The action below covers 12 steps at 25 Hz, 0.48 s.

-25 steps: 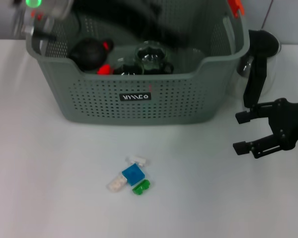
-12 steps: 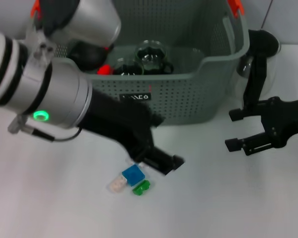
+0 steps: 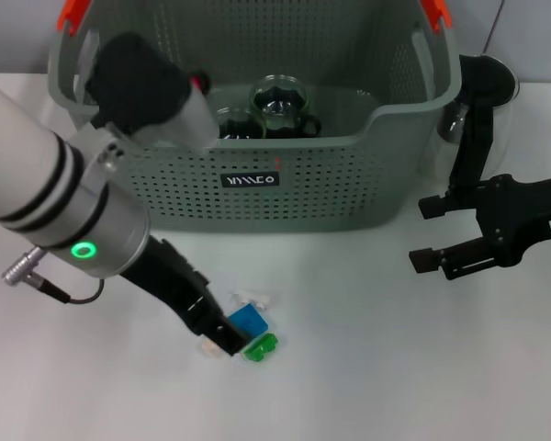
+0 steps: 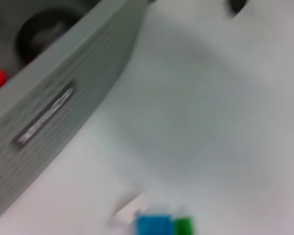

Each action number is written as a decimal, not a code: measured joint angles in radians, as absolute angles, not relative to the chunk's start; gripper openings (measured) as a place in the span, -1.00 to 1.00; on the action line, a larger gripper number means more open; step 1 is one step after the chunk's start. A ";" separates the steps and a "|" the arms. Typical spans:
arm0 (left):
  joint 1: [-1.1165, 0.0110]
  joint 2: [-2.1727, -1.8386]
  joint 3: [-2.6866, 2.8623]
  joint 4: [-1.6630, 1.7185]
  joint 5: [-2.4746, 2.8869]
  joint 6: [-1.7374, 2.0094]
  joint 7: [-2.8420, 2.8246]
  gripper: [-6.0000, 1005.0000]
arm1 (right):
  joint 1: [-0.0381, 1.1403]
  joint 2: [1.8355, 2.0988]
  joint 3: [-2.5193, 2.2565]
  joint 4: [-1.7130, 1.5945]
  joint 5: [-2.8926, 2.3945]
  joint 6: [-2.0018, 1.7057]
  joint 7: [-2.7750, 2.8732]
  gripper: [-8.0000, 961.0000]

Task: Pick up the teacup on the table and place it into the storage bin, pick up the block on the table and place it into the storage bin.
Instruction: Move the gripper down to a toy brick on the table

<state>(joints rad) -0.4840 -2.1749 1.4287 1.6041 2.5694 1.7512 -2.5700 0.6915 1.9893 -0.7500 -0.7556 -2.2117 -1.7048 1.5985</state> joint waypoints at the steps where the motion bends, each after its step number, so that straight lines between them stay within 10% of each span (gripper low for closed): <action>1: -0.484 -2.175 1.450 1.602 2.598 1.741 -2.582 0.82 | 0.692 1.990 -0.750 -0.756 -2.212 -1.704 1.601 0.97; 12: -0.516 -2.178 1.664 1.528 2.739 1.662 -2.686 0.79 | 0.708 1.989 -0.750 -0.755 -2.212 -1.699 1.605 0.97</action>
